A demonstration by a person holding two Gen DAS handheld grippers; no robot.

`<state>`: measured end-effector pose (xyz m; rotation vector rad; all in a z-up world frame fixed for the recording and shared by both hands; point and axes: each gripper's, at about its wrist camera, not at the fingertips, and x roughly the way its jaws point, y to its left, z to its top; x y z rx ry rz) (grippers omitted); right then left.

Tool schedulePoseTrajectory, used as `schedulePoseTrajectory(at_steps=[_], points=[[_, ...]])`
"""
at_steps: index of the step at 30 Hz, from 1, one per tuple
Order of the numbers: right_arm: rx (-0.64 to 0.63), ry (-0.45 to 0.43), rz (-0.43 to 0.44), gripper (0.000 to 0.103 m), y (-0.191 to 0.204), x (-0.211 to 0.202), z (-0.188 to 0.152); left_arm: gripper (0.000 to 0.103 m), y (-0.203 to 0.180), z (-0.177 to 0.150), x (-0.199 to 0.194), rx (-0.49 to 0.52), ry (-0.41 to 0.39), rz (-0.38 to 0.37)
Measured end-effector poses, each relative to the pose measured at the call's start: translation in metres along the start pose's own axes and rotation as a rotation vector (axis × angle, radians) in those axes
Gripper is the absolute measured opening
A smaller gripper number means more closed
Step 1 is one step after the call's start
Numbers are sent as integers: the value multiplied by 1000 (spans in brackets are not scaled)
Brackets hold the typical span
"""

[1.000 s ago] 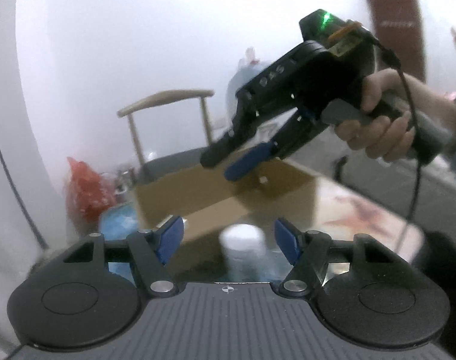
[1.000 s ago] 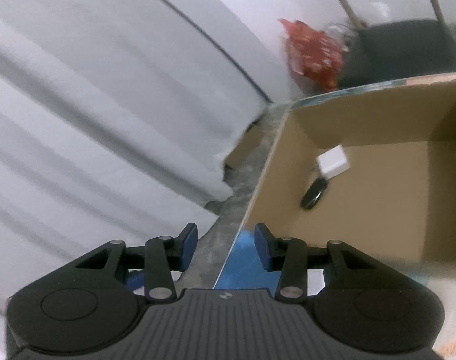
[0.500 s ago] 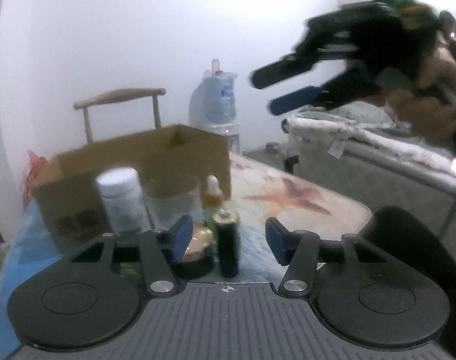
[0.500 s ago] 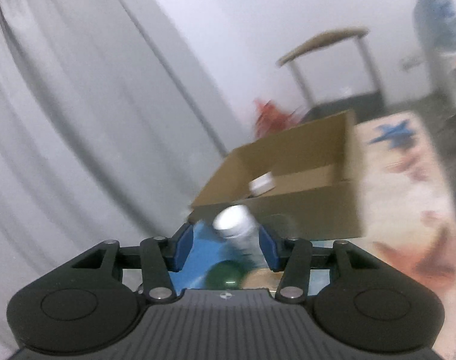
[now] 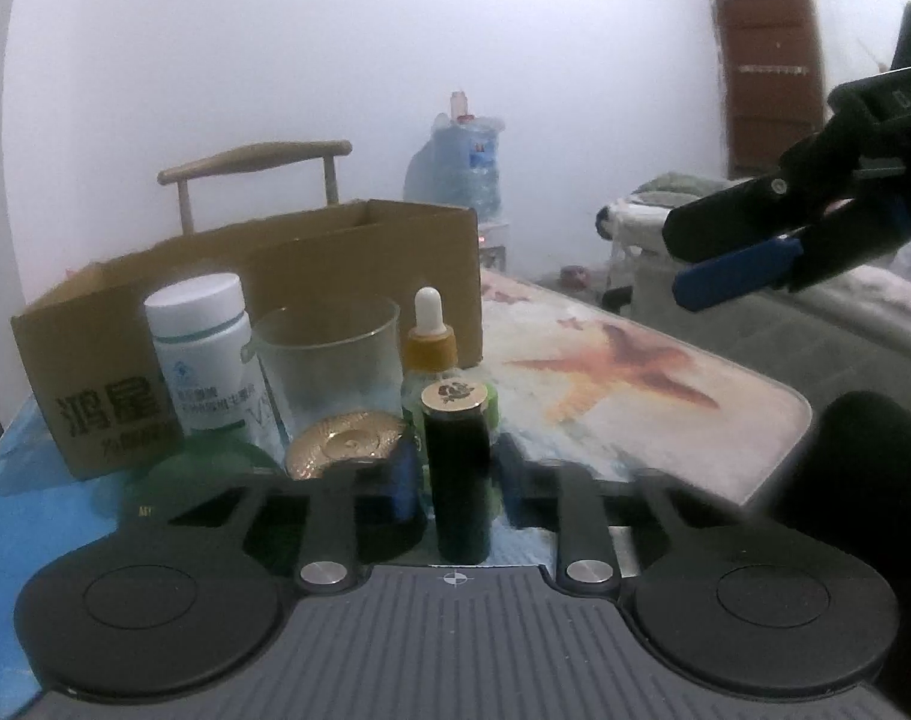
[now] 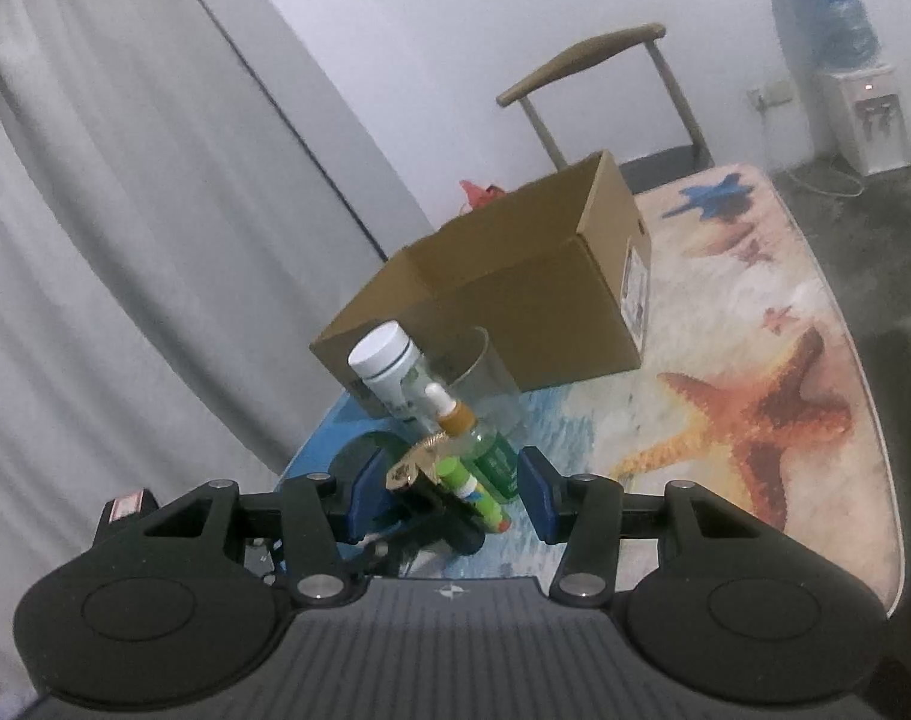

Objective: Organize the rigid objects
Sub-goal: 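Move the right tool back to the table objects, then grasp the black gold-capped cylinder with the right tool, then carry the black cylinder with the right tool over the box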

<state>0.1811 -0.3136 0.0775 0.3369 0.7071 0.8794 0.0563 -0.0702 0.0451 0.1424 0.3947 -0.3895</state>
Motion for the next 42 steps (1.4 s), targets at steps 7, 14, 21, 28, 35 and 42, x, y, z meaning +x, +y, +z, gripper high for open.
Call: schedulePoseTrajectory(at_steps=[7, 14, 21, 28, 35, 42], points=[[-82, 60, 31, 52, 18, 20, -10, 21, 0, -1, -4, -5, 0, -16], [-151, 102, 44, 52, 37, 36, -20, 21, 0, -6, -16, -20, -2, -57], [-180, 132, 50, 50, 41, 51, -26, 21, 3, -10, -24, -40, -17, -111], [-195, 145, 22, 27, 40, 61, -36, 21, -3, -13, -28, -6, -21, -124], [-228, 118, -6, 24, 46, 59, -36, 21, -2, -11, -30, -10, -34, -122], [-261, 92, -9, 24, 58, 53, -31, 21, 0, -2, -39, -5, -52, -116]])
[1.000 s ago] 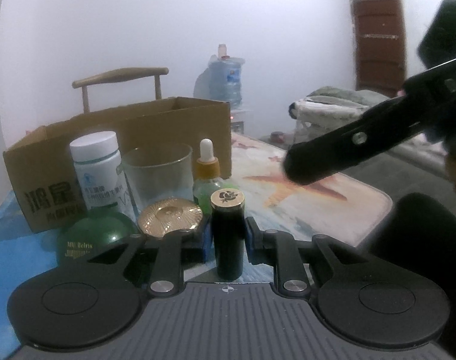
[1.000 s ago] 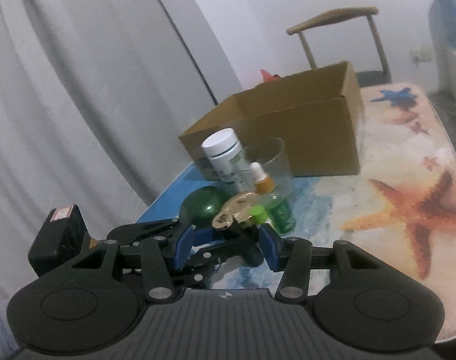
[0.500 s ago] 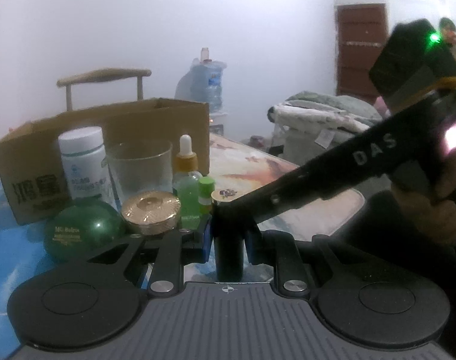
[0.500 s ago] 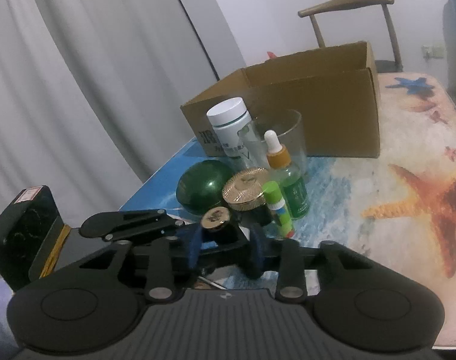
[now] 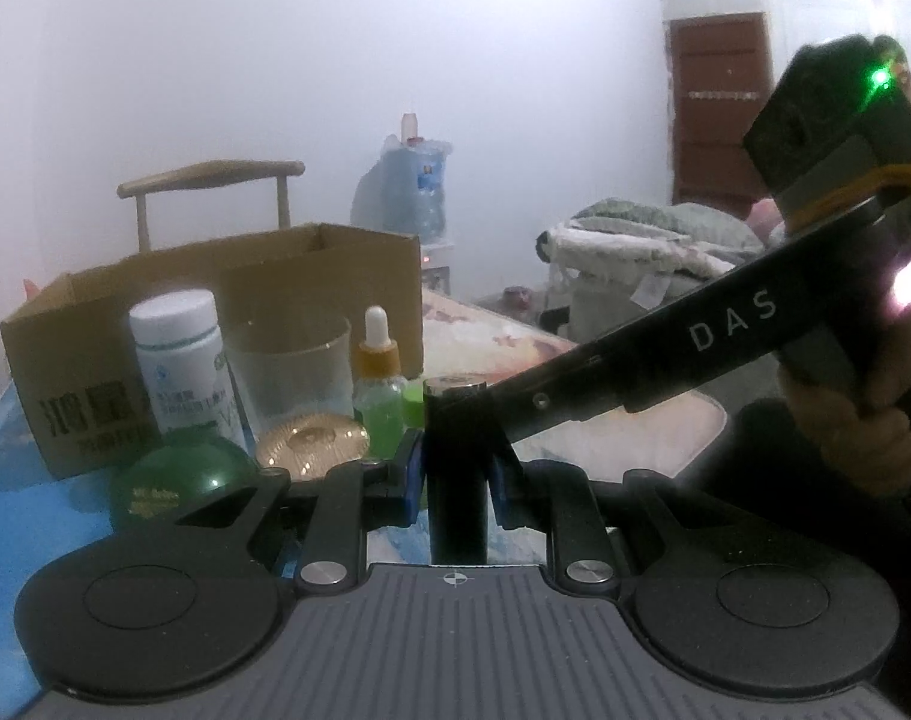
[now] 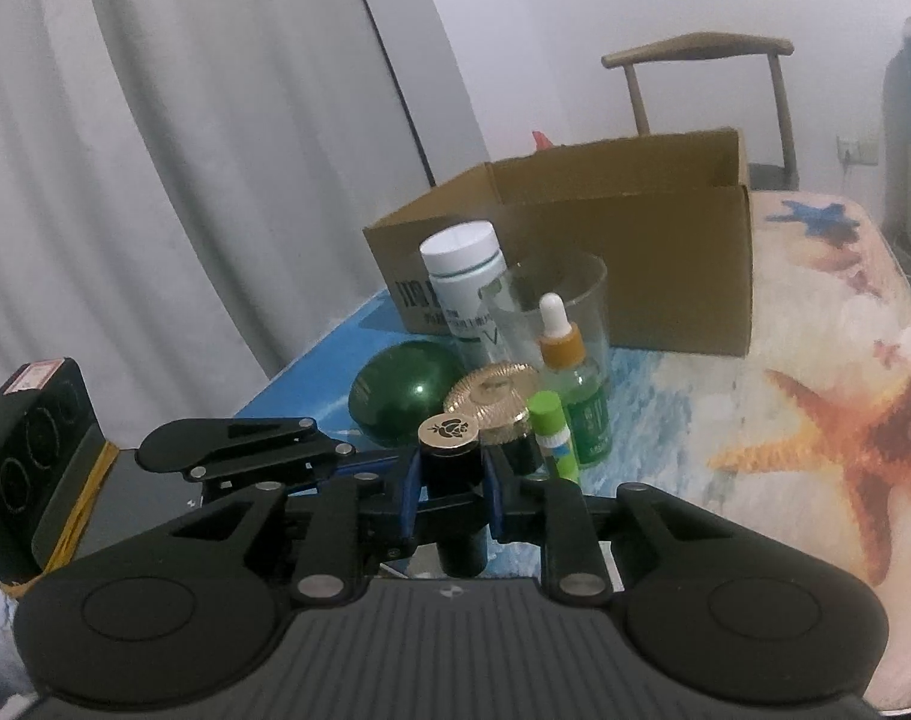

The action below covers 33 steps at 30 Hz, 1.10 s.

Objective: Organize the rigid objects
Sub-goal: 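Carry the black cylinder with the right tool over the box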

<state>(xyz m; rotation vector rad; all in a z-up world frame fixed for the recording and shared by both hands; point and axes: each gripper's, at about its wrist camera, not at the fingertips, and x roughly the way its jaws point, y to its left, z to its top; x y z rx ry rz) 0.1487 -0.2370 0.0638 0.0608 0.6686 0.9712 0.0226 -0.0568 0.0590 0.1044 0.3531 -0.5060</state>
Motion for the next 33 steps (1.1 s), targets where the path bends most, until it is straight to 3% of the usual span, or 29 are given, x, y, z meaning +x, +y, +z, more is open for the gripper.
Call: schedulePoseTrajectory(at_steps=[8, 18, 22, 25, 27, 33], points=[[-4, -45, 70, 24, 18, -6, 37, 21, 17, 40, -25, 11, -23, 45], [-61, -107, 161, 24, 42, 10, 150, 21, 74, 141, -37, 88, -25, 127], [-57, -103, 170, 24, 41, 29, 199, 21, 107, 179, -23, 83, 16, 126], [-67, -86, 164, 24, 39, 53, 231, 21, 130, 198, -2, 143, 54, 164], [-58, -64, 163, 24, 34, 75, 250, 21, 145, 202, 12, 169, 84, 191], [18, 80, 126, 24, 1, 160, 281, 21, 214, 188, 76, 42, 203, 151]])
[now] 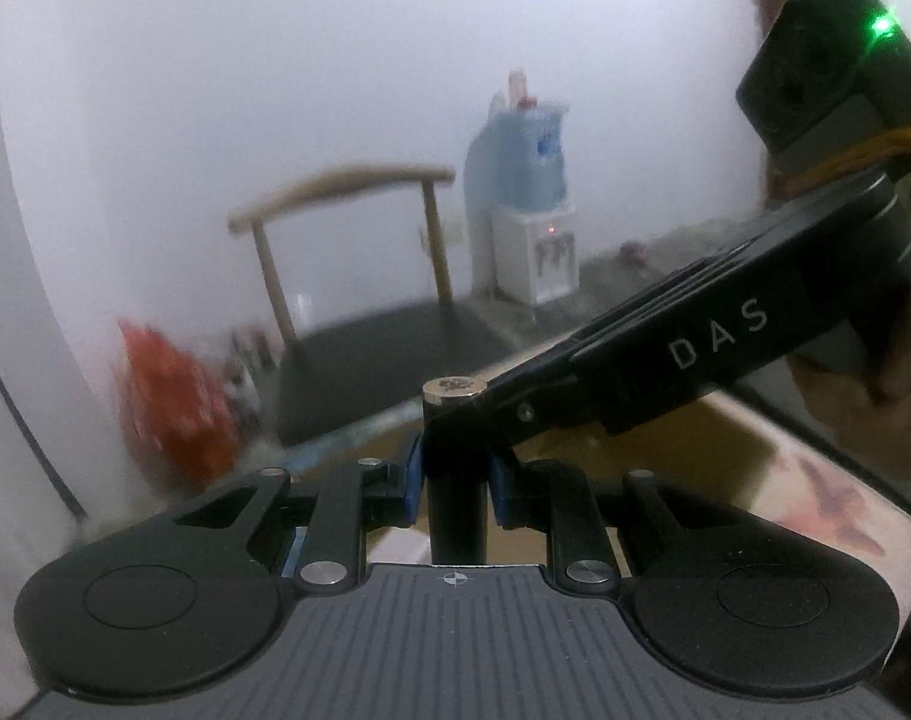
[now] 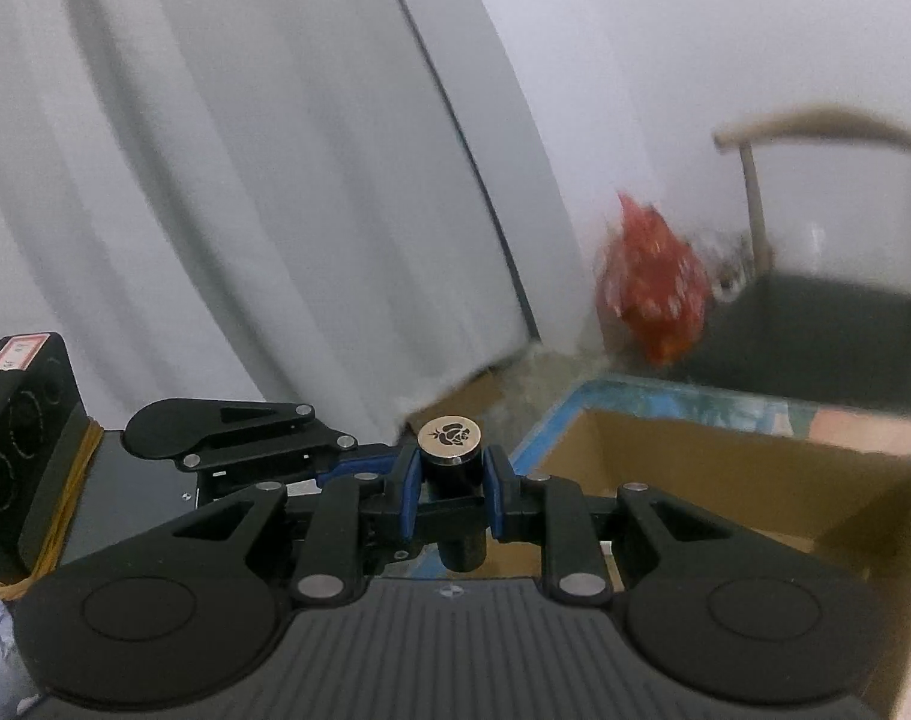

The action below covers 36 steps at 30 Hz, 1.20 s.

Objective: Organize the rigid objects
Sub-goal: 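Carry the black cylinder with the right tool over the box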

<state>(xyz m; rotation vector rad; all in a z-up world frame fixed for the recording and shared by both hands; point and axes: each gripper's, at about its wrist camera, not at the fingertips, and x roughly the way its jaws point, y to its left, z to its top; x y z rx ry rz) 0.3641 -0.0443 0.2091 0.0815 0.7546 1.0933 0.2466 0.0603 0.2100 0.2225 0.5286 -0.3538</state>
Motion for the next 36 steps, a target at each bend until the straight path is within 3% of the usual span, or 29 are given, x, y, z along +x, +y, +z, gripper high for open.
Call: schedulePoseTrajectory(at_steps=[4, 7, 12, 17, 21, 26, 32, 36], points=[[76, 87, -41, 24, -38, 45, 2, 21, 21, -13, 56, -37, 90, -45], [138, 124, -64, 24, -65, 69, -5, 21, 20, -18, 96, 19, 157, -43], [163, 205, -112, 24, -92, 94, -13, 21, 27, -23, 133, 21, 263, -77], [153, 256, -148, 24, -100, 112, -17, 21, 17, -23, 157, 114, 395, -36], [143, 305, -174, 24, -103, 122, -23, 22, 22, -31, 161, 111, 446, -64], [123, 323, -184, 24, -100, 130, -30, 23, 15, -41, 160, 180, 475, -25], [121, 331, -157, 24, -94, 132, -32, 26, 18, -41, 156, 191, 506, -33], [137, 340, -141, 24, -91, 134, -33, 43, 15, -40, 151, 211, 499, -8]])
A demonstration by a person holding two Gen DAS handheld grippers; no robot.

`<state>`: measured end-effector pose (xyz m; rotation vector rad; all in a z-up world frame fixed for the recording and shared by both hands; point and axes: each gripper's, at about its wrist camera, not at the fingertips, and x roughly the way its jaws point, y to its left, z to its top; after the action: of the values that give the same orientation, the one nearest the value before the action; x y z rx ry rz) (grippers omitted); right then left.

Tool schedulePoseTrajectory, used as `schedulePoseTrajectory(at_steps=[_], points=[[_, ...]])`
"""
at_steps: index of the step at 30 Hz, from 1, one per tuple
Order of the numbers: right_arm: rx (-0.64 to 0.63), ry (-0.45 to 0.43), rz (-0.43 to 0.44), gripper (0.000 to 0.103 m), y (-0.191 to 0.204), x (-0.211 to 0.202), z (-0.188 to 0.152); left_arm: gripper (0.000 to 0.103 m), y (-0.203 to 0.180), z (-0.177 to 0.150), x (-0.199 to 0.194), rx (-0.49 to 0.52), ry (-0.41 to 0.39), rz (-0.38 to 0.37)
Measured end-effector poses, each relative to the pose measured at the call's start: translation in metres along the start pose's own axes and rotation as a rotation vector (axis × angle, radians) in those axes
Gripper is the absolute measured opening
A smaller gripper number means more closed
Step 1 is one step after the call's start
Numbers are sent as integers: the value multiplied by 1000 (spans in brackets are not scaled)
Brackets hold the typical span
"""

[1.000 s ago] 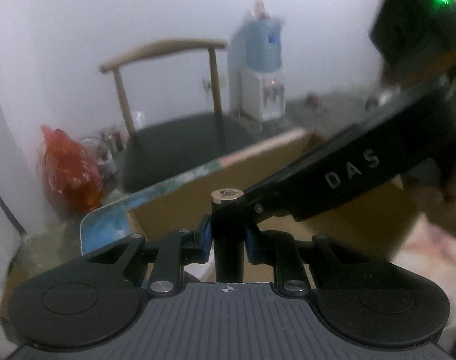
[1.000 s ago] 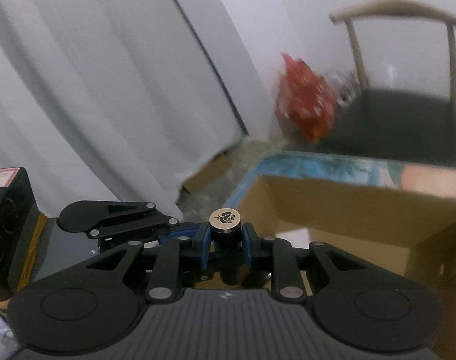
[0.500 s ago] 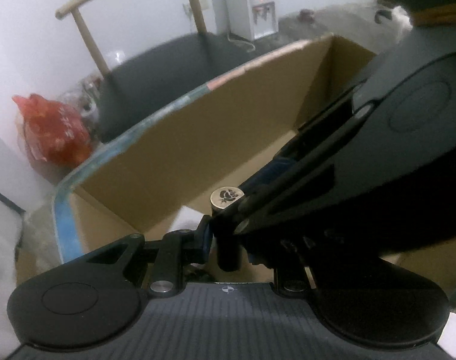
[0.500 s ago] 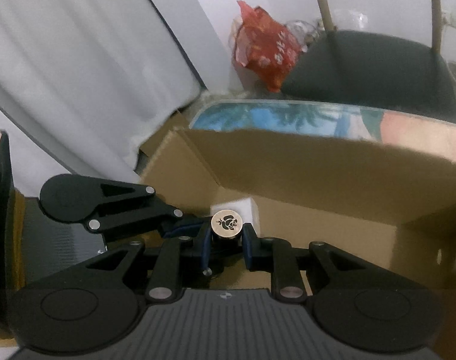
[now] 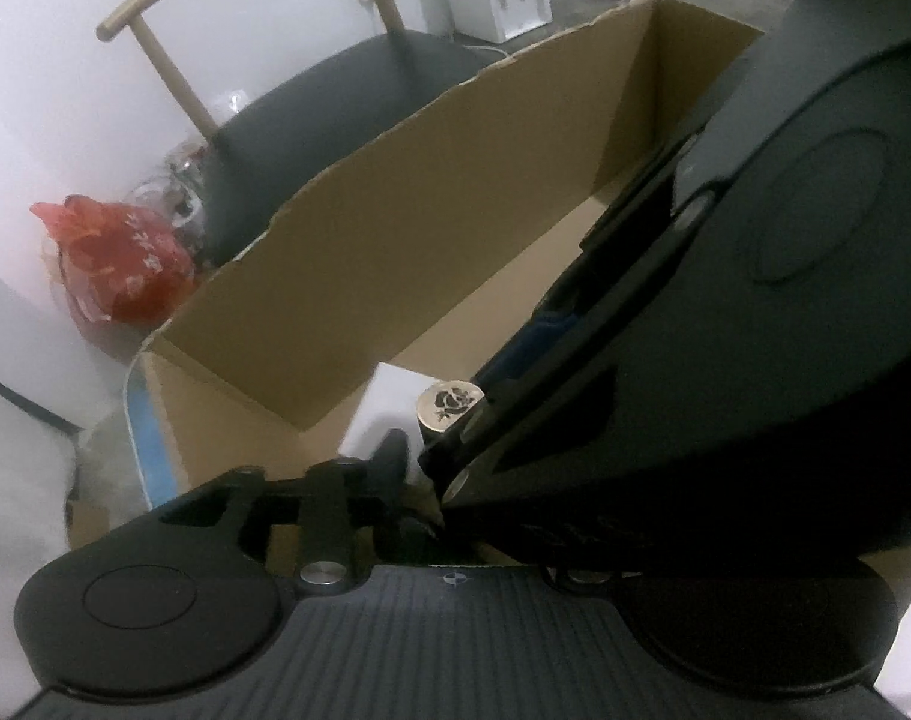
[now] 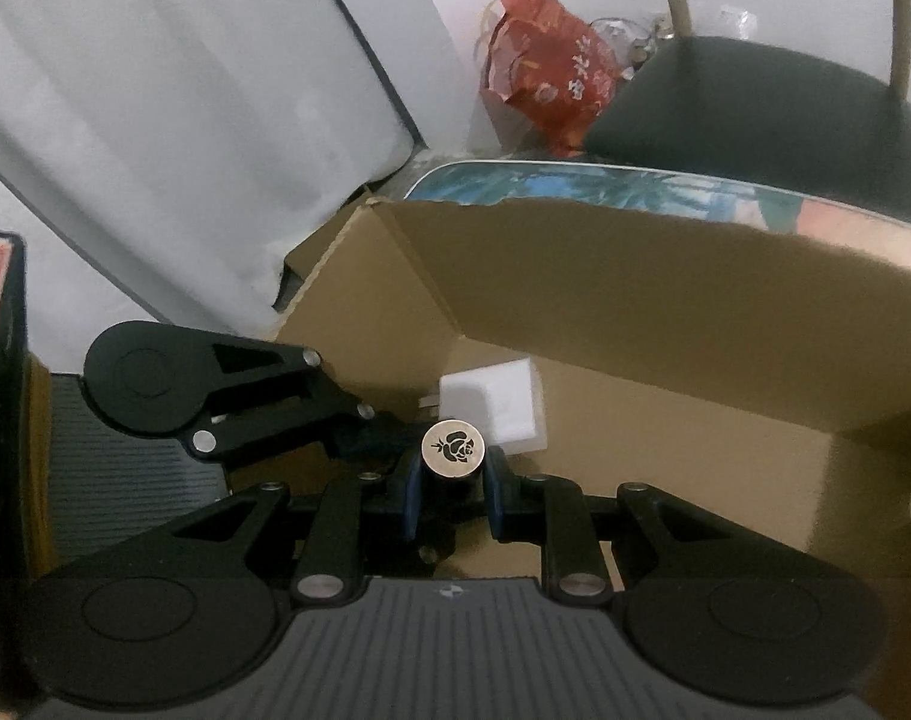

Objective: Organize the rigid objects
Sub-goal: 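Carry the black cylinder with the right tool over the box, then open the right tool to drop the black cylinder into the box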

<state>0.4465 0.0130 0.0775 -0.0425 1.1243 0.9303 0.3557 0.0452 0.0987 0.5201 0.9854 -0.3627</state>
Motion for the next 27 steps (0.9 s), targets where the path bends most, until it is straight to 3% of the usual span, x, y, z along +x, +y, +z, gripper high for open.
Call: schedulePoseTrajectory(at_steps=[12, 16, 19, 20, 22, 27], points=[[-54, -9, -2, 24, 16, -3, -4, 46, -4, -5, -12, 9, -25, 10], [-79, -6, 5, 24, 24, -3, -6, 54, -3, -9, -17, 16, -8, 19], [-102, -7, -3, 24, 31, -2, -7, 53, -2, -13, -21, 17, -26, 14], [-109, -14, -12, 24, 33, -3, -7, 52, -2, -15, -22, 10, -43, 13], [-124, -24, -32, 24, 37, -4, -7, 33, 0, -16, -22, -35, -64, -13], [-136, -33, -81, 24, 34, -11, -3, 24, -1, -9, -18, -49, -118, 15]])
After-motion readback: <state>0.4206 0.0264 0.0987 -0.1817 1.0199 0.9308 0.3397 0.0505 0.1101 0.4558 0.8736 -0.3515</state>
